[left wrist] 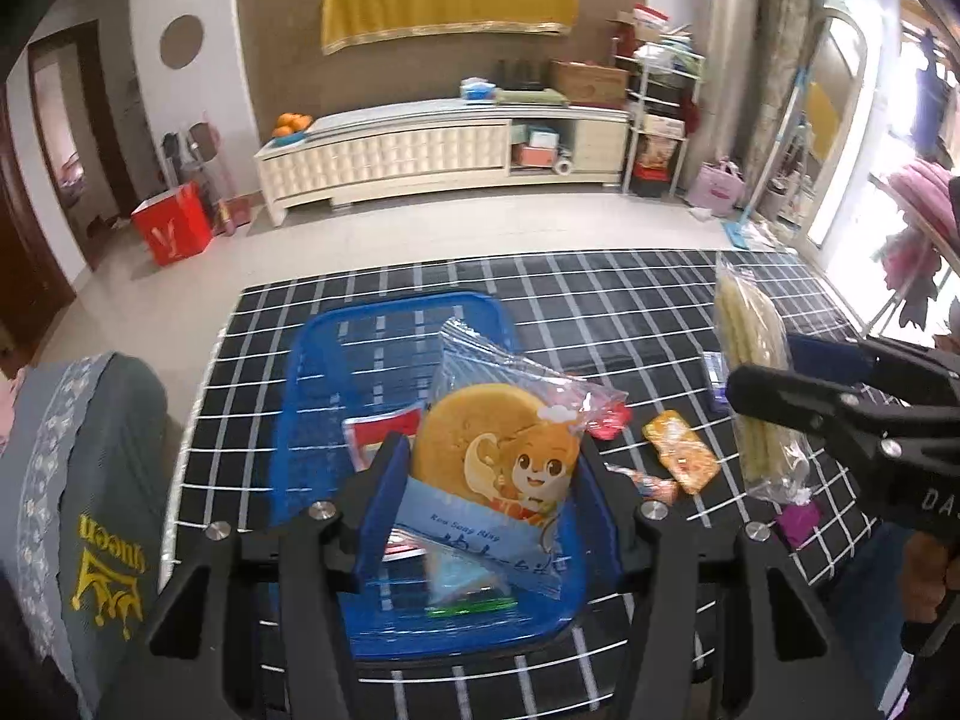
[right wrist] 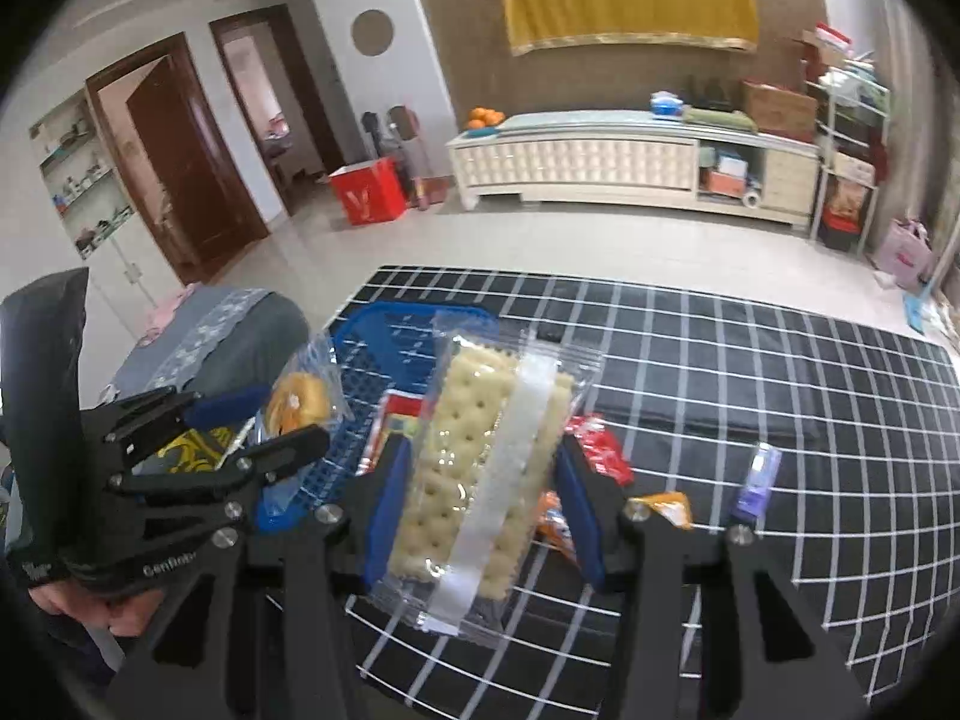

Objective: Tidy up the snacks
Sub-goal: 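Carry the cookie pack into the basket with left tool while right carries crackers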

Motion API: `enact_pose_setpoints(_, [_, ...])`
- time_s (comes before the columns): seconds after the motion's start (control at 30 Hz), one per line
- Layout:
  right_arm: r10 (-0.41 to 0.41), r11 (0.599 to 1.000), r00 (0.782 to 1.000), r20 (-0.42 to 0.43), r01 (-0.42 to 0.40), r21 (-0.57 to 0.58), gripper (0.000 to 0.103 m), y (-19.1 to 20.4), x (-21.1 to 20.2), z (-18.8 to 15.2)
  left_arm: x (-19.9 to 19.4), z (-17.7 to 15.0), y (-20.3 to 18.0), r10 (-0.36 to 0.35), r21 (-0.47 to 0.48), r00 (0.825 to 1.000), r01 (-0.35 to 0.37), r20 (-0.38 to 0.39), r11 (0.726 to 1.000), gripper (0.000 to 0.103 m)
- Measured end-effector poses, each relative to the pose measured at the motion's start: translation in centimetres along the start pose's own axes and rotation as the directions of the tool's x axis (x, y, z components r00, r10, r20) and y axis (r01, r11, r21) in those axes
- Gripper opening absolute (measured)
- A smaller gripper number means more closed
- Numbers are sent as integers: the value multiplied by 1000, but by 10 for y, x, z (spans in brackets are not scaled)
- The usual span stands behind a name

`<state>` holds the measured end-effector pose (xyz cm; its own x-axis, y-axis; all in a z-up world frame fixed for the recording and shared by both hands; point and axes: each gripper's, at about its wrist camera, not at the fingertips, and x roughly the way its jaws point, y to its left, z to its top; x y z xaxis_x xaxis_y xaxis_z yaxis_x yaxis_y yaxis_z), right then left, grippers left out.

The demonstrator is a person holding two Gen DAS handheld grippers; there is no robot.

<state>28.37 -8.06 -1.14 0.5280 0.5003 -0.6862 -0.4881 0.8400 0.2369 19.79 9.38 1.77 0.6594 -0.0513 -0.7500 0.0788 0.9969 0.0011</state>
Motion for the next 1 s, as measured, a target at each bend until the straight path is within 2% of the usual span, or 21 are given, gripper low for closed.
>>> enact_pose_setpoints(0.2, [33,999,998,-55,-33,-7,53,12,33,4,13,-7,33,-6,-45,999,4,-48,999,51])
enact_pose_setpoints(0.43, [33,999,994,-107,-33,1,53,19,58,4,53,-10,47,-25,-62,991,17,-129,998,51])
enact_pose_setpoints(0.67, [24,1000,989,-143,-25,-5,53,22,79,8,93,-22,54,-21,-52,971,9,-239,999,51])
enact_pose_setpoints(0.77, [24,1000,988,-155,-26,-6,53,23,86,8,106,-33,53,-21,-39,957,10,-291,999,52])
enact_pose_setpoints(0.8, [26,1000,987,-158,-27,-8,53,24,88,7,109,-37,53,-27,-44,953,14,-300,999,52])
enact_pose_setpoints(0.9, [29,999,986,-167,-32,-14,53,28,90,4,105,-41,52,-17,-34,958,8,-286,999,52])
enact_pose_setpoints(1.0, [37,999,985,-169,-40,-15,53,32,87,2,98,-46,53,-52,-71,954,32,-295,997,53])
